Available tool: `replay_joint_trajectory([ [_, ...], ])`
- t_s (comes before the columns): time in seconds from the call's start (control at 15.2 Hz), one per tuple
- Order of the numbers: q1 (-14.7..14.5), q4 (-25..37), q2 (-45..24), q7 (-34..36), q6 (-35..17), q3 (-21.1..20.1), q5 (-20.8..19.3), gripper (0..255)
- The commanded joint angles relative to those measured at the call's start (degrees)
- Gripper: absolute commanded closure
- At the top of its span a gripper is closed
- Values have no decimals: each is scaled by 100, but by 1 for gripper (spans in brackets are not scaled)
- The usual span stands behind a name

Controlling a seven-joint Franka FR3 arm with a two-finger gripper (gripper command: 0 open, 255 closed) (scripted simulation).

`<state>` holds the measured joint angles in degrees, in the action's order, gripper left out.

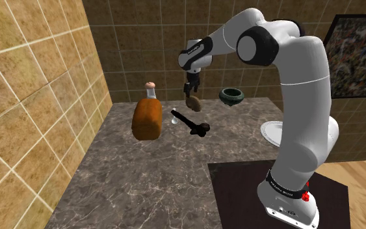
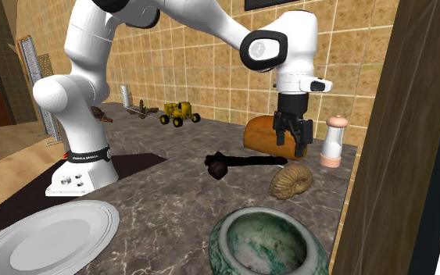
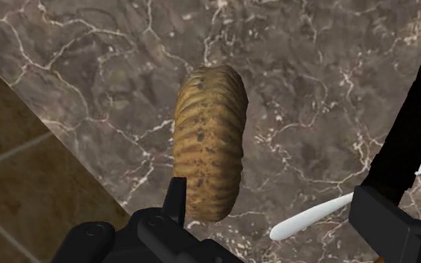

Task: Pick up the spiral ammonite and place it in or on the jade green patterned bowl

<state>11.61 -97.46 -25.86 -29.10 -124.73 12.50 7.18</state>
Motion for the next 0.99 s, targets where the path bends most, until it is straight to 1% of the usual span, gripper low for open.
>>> replay_joint_trajectory([
  [0.0, 113, 539, -508, -87, 47, -19, 66, 0],
  [0.53, 147, 436, -827, -133, -371, -73, 143, 0],
  [0.92, 147, 438, -828, -133, -370, -73, 143, 0],
])
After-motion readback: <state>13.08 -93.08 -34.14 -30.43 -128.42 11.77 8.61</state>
